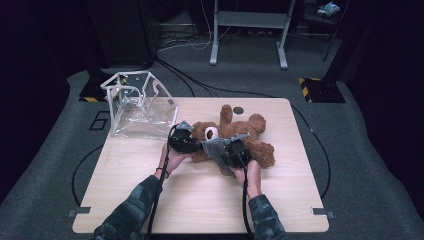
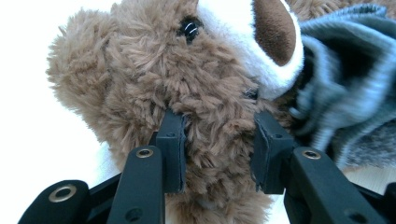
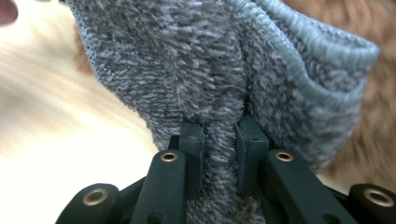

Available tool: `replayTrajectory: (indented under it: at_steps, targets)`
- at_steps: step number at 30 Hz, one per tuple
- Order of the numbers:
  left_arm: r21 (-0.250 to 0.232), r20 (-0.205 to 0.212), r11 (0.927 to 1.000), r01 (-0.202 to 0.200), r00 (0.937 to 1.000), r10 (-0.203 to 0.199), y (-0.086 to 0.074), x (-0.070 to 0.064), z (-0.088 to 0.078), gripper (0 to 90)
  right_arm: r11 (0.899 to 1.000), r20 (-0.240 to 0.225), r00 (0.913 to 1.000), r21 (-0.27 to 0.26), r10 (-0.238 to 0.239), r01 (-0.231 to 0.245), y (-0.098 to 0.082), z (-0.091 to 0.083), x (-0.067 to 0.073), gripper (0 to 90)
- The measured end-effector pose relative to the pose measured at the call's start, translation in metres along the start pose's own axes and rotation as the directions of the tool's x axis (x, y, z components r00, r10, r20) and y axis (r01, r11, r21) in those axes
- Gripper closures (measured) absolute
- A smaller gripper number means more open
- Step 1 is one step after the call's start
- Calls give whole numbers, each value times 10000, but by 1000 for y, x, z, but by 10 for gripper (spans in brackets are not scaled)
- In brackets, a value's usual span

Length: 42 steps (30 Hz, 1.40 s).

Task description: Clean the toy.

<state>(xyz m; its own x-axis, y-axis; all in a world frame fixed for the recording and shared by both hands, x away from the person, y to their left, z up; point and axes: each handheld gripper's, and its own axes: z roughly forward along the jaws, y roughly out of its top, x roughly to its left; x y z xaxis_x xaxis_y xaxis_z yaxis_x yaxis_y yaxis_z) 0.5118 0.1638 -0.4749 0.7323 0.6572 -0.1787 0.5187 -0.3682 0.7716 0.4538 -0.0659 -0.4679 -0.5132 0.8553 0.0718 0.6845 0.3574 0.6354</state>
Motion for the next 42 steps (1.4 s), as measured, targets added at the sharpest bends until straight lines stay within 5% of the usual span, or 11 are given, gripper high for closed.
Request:
replayTrajectory:
  at_steps: [6,15,24,33,36,39,42]
  targets:
    - [-130,49,9999,63,10000,-62,1,0,-2,531,9999,32,9999,17,160,-161,-14,-19,-11,755]
    - [-384,-261,9993,-22,9997,12,21,-4,-14,323,9941,245,9976,-886,643,-619,-26,-47,-31,747]
    - [-207,-605,9964,-821,9949,807,54,-10,-9,175,9873,422,9942,-1285,993,-932,-31,-64,-44,736]
    - [249,10,9850,-1709,9853,1709,59,-7,12,226,9838,425,9922,-1409,1174,-1104,-39,-66,-54,736]
    - [467,-37,9807,-1900,9817,1904,55,-9,19,227,9831,413,9916,-1414,1228,-1159,-40,-66,-56,737]
    - [736,-324,9657,-2489,9672,2518,54,-13,26,223,9817,394,9905,-1436,1319,-1250,-40,-66,-57,737]
    - [718,-352,9629,-2600,9642,2630,52,-14,30,303,9817,453,9908,-1482,1277,-1197,-39,-67,-59,738]
